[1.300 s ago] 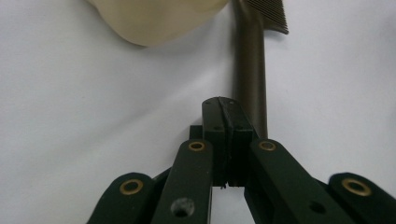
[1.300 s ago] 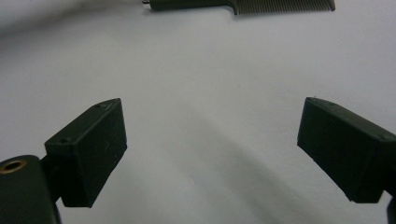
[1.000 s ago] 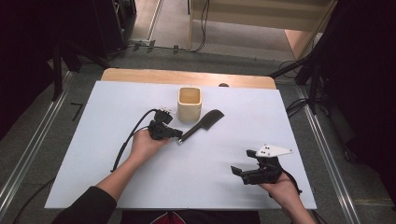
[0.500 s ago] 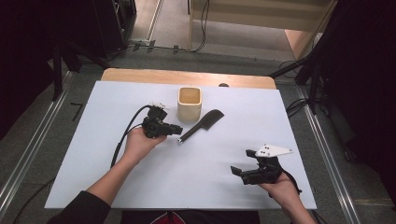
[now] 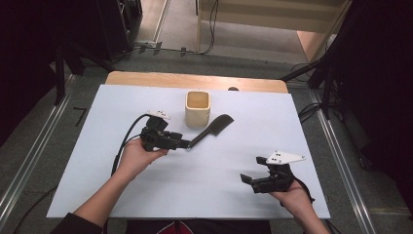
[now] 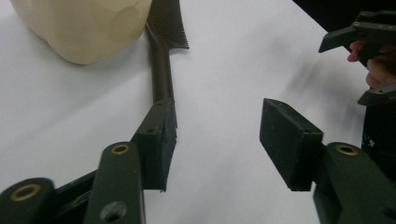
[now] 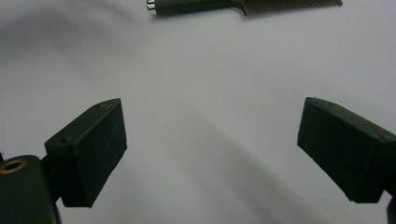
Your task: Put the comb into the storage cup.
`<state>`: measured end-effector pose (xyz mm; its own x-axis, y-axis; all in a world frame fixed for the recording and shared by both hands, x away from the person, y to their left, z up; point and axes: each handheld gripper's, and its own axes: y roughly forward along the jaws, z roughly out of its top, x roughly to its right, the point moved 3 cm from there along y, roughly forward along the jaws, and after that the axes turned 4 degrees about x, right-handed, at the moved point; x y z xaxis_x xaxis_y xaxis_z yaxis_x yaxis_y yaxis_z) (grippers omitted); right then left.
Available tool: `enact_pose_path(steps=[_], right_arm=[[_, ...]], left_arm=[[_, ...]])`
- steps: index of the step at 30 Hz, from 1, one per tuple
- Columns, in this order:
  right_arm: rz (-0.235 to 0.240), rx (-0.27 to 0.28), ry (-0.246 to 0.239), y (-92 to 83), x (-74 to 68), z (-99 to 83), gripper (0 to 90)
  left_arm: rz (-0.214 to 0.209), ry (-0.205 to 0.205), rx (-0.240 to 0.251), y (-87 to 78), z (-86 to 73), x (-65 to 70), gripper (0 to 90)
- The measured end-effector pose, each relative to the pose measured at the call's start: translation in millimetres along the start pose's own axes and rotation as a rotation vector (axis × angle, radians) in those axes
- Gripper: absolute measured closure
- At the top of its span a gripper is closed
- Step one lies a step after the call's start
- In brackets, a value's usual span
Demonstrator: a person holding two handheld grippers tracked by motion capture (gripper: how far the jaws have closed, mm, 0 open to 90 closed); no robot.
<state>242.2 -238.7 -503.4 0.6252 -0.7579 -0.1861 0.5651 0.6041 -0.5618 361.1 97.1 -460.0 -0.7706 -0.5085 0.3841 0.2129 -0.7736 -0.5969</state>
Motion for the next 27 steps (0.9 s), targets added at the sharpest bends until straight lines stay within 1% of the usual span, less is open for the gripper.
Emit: enact_pose_path(steps=[3, 4, 7, 12, 14, 18, 20, 22, 27], right_arm=[[0.0, -0.001, 0.0, 0.0, -0.2, -0.1, 6.7], [0.0, 0.0, 0.0, 0.1, -0.3, -0.1, 6.7], [0.003, -0.002, -0.002, 0.4, -0.6, -0.2, 6.7], [0.002, -0.003, -0.004, 0.7, -0.9, -0.2, 6.7], [0.002, -0.003, -0.003, 0.6, -0.9, -0.1, 6.7], [0.003, -0.002, -0.003, 0.5, -1.0, -0.1, 6.7], [0.002, -0.003, -0.004, 0.6, -1.0, -0.1, 6.7], [0.002, 0.0, -0.005, 0.8, -1.0, 0.2, 6.7], [0.0, 0.0, -0.008, 2.2, -1.0, 0.7, 6.7]], left_arm=[[0.001, 0.014, 0.009, -7.2, -5.0, 1.6, 41.9], [-0.001, 0.018, 0.015, -8.9, -6.3, 1.9, 39.7], [-0.01, 0.009, 0.025, -14.6, -12.7, 2.5, 37.7], [-0.021, 0.009, 0.032, -19.8, -18.9, 3.1, 32.1], [-0.019, 0.016, 0.037, -24.4, -23.1, 2.9, 32.1], [-0.019, 0.015, 0.044, -28.5, -27.8, 3.1, 30.1], [-0.003, 0.033, 0.049, -31.9, -33.4, 3.9, 30.1], [0.0, 0.037, 0.048, -34.5, -37.7, 4.1, 30.1], [0.003, 0.027, 0.045, -41.2, -48.3, 4.9, 30.1]])
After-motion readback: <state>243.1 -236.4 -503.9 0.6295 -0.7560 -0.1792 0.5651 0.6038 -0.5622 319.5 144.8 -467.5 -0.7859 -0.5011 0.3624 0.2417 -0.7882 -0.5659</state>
